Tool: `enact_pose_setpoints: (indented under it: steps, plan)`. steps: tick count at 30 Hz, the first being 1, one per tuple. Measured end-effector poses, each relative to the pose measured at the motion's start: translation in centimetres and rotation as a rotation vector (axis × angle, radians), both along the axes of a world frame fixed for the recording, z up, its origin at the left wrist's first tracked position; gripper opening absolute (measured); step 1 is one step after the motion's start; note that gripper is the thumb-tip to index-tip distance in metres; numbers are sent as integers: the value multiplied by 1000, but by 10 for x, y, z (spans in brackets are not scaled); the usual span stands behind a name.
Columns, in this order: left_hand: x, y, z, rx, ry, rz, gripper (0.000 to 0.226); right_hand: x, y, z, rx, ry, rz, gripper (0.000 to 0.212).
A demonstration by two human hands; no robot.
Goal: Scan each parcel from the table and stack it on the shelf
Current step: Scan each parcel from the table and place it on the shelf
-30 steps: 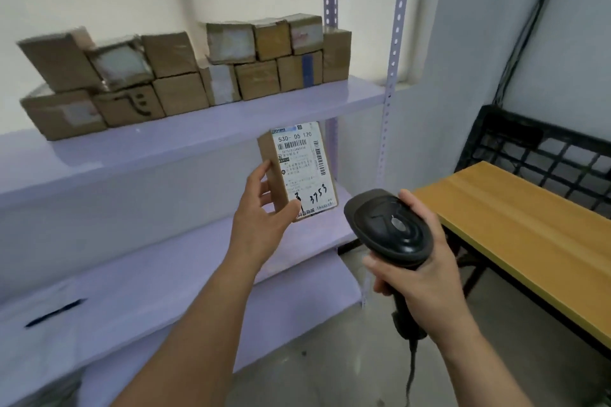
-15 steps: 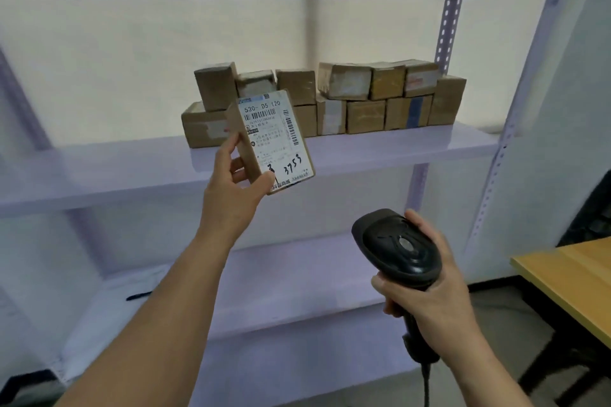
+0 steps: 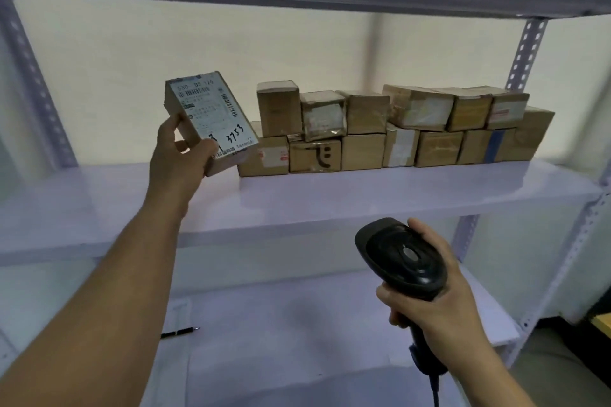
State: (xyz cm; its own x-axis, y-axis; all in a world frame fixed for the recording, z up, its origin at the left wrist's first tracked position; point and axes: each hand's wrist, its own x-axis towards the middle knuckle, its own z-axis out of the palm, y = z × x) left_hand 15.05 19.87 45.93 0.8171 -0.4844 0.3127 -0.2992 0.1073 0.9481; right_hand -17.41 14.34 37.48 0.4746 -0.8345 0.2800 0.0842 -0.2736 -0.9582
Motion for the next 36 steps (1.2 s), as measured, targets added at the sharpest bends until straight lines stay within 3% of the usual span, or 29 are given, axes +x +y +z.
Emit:
enact_pose_setpoints:
  steps: [5, 13, 17, 21, 27, 36]
  plan:
    - [50, -16, -7, 62, 16, -16, 72, 41, -8, 1, 2, 8, -6, 92]
    - [92, -67, 24, 43, 45, -160, 58, 80, -15, 2, 6, -15, -68, 93]
    - [100, -95, 34, 113, 61, -225, 39, 89, -19, 4, 8, -47, -100, 94]
    - [110, -109, 27, 183, 22, -320, 60, 91, -22, 6, 0, -46, -137, 94]
    - [114, -122, 1, 216, -2, -357, 74, 92, -27, 6, 3, -42, -150, 95]
    - [117, -129, -4, 156, 19, -350, 80, 95, -34, 4, 15, -31, -130, 95]
